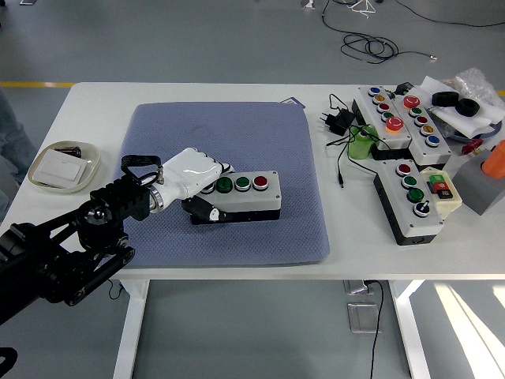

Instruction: Pick up the button,place it on the desk,press the button,press the button

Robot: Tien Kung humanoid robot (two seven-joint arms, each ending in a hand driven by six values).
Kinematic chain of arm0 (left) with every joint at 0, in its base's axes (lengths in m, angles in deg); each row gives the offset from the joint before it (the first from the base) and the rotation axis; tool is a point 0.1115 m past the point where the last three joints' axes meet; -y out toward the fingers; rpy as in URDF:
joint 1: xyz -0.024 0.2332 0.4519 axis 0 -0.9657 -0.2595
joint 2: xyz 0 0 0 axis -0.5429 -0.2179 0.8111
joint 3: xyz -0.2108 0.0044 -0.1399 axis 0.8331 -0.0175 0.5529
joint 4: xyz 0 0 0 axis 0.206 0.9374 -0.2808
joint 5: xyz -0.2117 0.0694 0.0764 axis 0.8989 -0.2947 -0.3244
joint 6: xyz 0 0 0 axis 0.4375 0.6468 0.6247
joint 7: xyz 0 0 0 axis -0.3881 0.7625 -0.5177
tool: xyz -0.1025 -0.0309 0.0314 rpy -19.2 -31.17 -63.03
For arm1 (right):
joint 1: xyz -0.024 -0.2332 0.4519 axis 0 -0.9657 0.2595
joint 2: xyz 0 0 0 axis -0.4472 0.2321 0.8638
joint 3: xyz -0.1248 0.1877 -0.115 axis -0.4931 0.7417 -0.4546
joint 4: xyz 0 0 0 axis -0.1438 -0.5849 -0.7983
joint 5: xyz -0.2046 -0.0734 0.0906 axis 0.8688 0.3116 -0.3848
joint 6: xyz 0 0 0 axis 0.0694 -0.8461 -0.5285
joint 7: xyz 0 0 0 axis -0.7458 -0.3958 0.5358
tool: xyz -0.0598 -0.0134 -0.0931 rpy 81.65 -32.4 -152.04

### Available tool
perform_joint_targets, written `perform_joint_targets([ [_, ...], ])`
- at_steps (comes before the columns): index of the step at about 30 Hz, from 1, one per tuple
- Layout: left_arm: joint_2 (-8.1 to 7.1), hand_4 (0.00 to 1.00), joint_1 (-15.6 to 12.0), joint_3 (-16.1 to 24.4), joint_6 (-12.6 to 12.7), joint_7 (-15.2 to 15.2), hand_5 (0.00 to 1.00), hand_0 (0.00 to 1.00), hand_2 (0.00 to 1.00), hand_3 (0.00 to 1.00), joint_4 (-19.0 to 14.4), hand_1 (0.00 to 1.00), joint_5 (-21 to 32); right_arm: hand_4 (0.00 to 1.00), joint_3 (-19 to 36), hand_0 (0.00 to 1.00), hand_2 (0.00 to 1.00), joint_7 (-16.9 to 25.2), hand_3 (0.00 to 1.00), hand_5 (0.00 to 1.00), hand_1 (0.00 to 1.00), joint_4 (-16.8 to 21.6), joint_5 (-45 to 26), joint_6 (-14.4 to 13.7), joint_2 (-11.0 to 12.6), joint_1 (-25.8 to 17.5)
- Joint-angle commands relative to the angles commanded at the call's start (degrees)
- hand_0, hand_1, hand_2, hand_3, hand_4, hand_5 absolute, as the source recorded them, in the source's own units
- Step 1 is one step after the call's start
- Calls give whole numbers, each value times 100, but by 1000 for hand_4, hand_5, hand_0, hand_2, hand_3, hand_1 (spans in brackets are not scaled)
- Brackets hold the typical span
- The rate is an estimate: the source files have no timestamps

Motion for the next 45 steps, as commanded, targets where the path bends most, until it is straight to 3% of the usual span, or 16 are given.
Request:
perform_joint_targets([
  [4,-9,886,-19,50,-16,-6,362,511,701,745,-29,648,0,412,-15,787,817,5,751,479,797,0,-15,1,1,1],
  [5,-11,906,-21,56,-21,-10,393,552,779,778,-34,687,0,412,-18,787,817,7,751,479,797,0,-21,1,1,1],
  [13,-32,924,-75,182,-36,-49,416,578,812,802,-173,715,0,412,-19,787,817,15,751,479,797,0,-25,1,6,-1],
  [16,-38,924,-141,305,-203,-112,416,578,812,802,-320,715,0,412,-13,787,817,16,751,479,797,0,-16,4,9,-7],
  [17,-34,941,-178,368,-260,-136,449,681,896,826,-384,811,0,412,-13,787,817,18,751,479,797,0,-20,4,9,-11],
  [22,-13,941,-257,539,-467,-226,449,681,896,826,-565,811,3,412,-6,787,817,19,751,479,797,0,-23,0,6,-16],
  [23,-9,967,-259,567,-576,-257,480,790,962,886,-600,890,8,412,-6,787,817,18,751,479,797,0,-18,0,6,-15],
  [32,-31,967,-339,788,-887,-363,482,814,981,903,-785,912,228,412,-9,787,817,22,751,479,797,0,-36,-5,5,-19],
  [37,-52,959,-533,1208,-802,-359,473,828,973,905,-1209,907,220,412,-20,787,817,24,751,479,797,0,-47,-7,1,-33],
  [40,-92,959,-690,1528,-640,-477,473,828,973,905,-1807,907,18,412,-37,787,817,29,751,479,797,0,-66,-5,0,-52],
  [41,-108,820,-717,1578,-639,-513,349,430,522,896,-1966,475,0,412,-45,787,817,30,751,479,797,0,-75,-4,0,-57],
  [45,-185,820,-797,1694,-872,-681,349,430,522,896,-2536,475,0,412,-51,787,817,22,751,479,797,0,-50,2,-1,-74],
])
